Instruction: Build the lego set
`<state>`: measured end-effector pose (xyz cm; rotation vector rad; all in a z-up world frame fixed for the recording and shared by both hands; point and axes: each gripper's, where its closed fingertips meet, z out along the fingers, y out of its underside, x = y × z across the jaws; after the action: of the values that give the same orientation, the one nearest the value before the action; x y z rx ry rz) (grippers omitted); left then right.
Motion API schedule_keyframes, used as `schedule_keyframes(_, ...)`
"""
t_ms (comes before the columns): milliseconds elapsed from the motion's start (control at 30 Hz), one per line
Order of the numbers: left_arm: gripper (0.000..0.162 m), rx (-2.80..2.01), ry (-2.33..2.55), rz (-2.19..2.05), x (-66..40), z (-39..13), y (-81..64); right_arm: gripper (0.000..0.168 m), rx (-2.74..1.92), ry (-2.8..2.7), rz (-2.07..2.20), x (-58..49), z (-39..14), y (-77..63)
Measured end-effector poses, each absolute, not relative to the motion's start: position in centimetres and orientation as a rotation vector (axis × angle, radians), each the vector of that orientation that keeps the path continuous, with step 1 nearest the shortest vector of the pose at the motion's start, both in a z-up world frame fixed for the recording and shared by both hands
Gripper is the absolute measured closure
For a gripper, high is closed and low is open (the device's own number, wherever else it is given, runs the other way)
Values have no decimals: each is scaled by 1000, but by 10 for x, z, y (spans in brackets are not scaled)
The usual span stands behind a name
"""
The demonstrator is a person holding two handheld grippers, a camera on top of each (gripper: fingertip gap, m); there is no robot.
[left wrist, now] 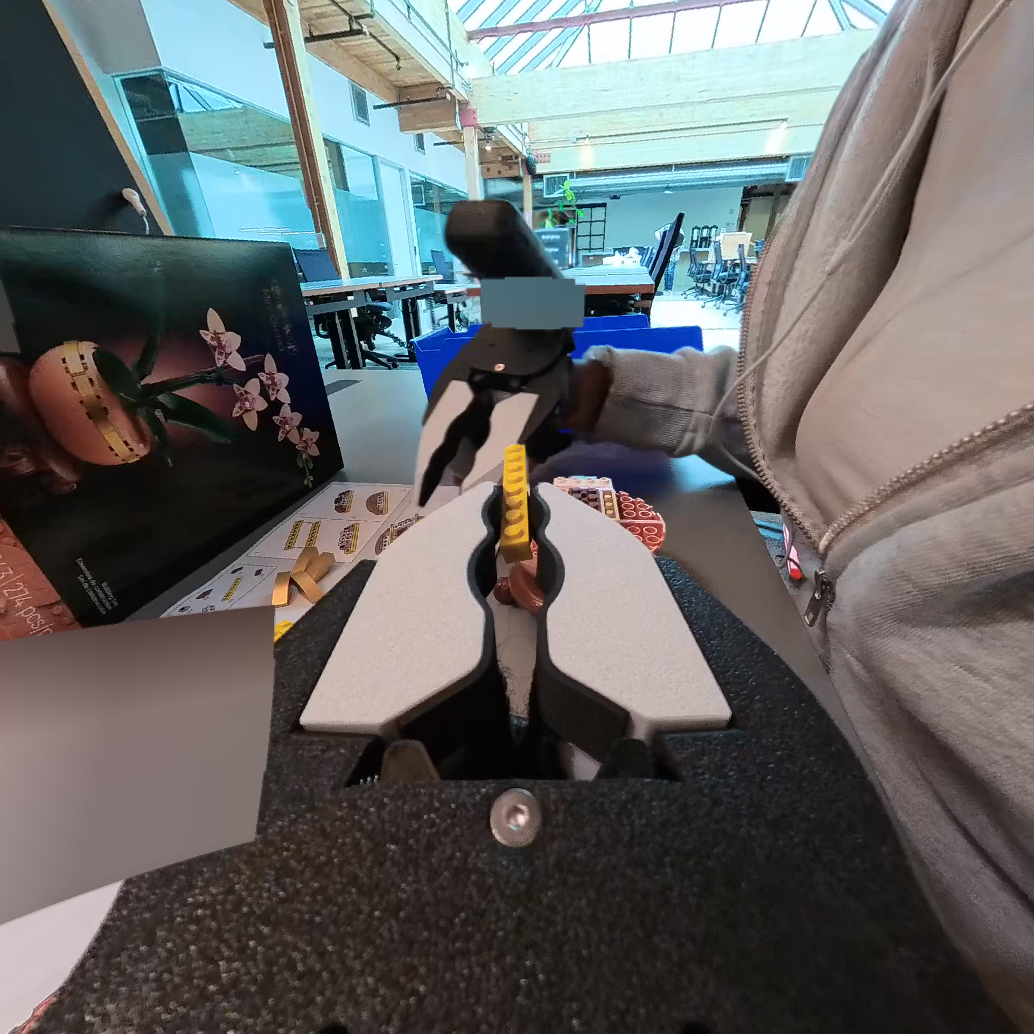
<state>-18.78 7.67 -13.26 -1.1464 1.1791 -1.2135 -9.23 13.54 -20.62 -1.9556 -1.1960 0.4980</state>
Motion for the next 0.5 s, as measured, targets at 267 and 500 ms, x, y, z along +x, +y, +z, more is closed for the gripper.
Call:
schedule_keyframes(267,154,-1133,1182,-1207,-188,-132,75,158,-1989,-1387,488,-110,-219,157)
schedule_keyframes(500,154,-1121,1190,-1219,-188,-132,73,155,-2070,-1450,430,-109,-233,160)
